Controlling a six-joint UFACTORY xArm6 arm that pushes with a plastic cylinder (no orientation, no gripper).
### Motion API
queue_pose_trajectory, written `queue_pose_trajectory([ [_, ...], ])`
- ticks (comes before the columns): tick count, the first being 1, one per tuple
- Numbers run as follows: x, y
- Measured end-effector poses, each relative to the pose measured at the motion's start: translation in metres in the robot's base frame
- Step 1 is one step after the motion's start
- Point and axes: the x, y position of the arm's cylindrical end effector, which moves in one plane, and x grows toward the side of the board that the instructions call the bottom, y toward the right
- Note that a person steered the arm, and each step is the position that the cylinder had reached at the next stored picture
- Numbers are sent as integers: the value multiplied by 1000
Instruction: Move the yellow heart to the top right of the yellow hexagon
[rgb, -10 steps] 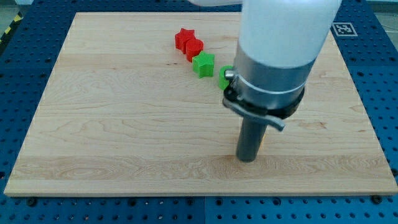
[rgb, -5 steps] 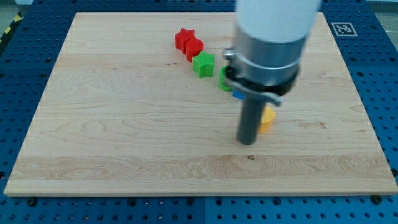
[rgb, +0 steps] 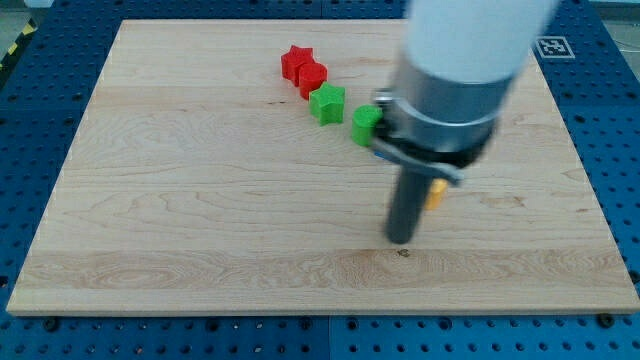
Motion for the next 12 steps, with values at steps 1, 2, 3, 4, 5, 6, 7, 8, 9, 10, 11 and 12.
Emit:
queue_pose_trajectory([
  [1,-13,-11],
  [2,-36,31],
  [3,-53,85],
  [4,-71,142],
  [5,-76,169],
  [6,-54,170],
  [7,-70,173],
  [8,-112,173],
  [9,-153,173],
  [10,-170,173],
  [11,-170,173],
  [12,-173,193],
])
